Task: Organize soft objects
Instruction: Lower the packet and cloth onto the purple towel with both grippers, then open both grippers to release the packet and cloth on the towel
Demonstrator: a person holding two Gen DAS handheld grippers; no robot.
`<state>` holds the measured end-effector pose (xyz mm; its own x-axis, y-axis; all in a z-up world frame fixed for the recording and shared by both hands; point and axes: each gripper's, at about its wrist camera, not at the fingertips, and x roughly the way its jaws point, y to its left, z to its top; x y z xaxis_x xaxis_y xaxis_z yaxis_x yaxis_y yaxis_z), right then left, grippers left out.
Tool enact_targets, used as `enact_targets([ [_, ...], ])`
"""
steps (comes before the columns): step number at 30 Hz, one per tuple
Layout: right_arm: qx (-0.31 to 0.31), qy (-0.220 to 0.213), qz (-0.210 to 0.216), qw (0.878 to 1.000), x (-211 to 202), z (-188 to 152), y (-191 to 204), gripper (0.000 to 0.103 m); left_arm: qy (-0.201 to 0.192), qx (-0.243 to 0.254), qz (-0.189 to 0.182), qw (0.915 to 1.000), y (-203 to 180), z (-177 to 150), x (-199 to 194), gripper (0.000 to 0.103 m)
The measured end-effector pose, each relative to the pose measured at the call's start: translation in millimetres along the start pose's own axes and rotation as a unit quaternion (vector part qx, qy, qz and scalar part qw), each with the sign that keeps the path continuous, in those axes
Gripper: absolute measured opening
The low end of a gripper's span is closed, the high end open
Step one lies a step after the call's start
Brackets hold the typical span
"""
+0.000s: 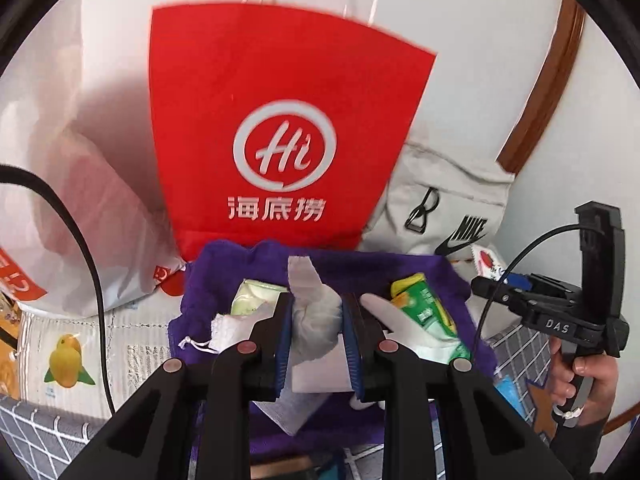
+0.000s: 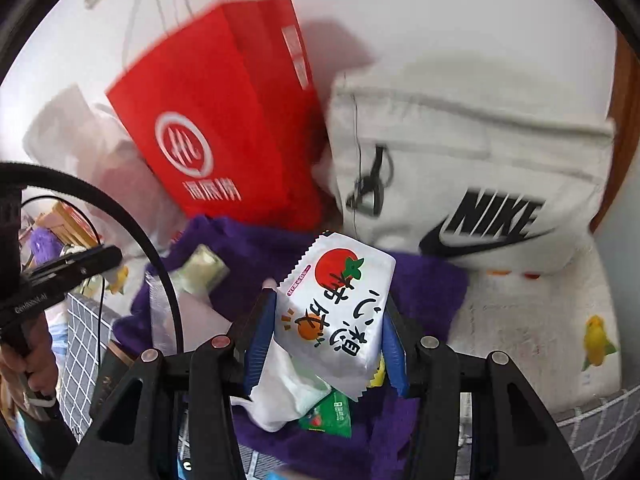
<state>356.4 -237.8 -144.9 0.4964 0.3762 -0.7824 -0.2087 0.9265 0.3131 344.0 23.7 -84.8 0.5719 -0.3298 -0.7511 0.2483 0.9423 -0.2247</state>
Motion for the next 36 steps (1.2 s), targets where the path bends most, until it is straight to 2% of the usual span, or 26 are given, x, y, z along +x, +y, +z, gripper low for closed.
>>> enact_targets([
  [4,0.006,0.042,0.004,0.999,32.7,-6.6,-9.7,0.049,0.016,0.003,0.005,0.9999,6.6,2.2,15.5,0.023],
  [12,0.007,0.088,0.007,0.996,60.0,-18.7,-18.3,0.050,0.031,-0.001,0.001,0.9995,12.3,-0.1,33.3,0.023],
  [14,0.006,0.091,0.013,0.996,61.1,-20.7,-17.9,0.056,0.037,-0.006,0.000,0.9993,14.0,-1.2,37.4,0.023],
  [16,-0.006,0.101,0.002,0.995,63.2,-21.9,-15.5,0.066,0.039,-0.010,-0.002,0.9992,15.5,-1.9,39.4,0.023],
  [20,-0.015,0.099,-0.011,0.995,58.6,-22.2,-14.7,0.075,0.049,-0.023,0.005,0.9985,22.5,-3.6,46.7,0.023],
  [28,-0.020,0.075,-0.020,0.997,38.0,-15.2,-12.2,0.075,0.082,-0.036,0.016,0.9958,30.6,-11.7,69.9,0.023],
  [30,-0.019,0.067,-0.011,0.998,31.8,-14.1,-10.6,0.076,0.092,-0.038,0.017,0.9949,30.8,-14.6,76.6,0.023],
  [36,-0.025,0.090,0.005,0.996,46.3,-18.5,-6.8,0.077,0.104,-0.042,0.013,0.9935,27.0,-18.2,85.6,0.025],
])
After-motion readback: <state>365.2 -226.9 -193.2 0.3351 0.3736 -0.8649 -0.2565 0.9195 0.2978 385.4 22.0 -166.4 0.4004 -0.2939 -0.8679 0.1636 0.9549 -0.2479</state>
